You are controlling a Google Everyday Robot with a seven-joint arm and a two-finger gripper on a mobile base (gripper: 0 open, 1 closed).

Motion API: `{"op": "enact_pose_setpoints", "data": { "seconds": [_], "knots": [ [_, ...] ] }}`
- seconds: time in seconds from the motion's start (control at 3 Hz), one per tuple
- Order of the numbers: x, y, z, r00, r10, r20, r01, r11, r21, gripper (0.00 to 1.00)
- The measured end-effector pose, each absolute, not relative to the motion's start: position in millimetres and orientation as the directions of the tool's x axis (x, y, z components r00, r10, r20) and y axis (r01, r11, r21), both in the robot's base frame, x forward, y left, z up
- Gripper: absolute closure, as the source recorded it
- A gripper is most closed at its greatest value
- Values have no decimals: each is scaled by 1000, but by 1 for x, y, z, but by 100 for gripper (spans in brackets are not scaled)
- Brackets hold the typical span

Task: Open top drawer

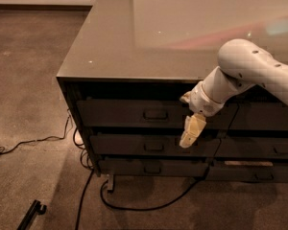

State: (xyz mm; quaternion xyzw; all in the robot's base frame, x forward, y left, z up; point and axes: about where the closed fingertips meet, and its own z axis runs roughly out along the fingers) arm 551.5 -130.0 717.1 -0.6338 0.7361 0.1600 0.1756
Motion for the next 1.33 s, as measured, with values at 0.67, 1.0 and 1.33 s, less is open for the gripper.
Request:
{"op": "enact_pose_setpoints", "data": {
  "seconds": [0.67,1.0,1.33],
  "knots": [
    [553,-119,693,-168,-832,-529,-985,128,112,0],
    [560,-118,681,-190,-811,-553,-981,129,147,0],
    [563,-117,678,-204,-796,-570,-978,143,151,0]
  ]
}}
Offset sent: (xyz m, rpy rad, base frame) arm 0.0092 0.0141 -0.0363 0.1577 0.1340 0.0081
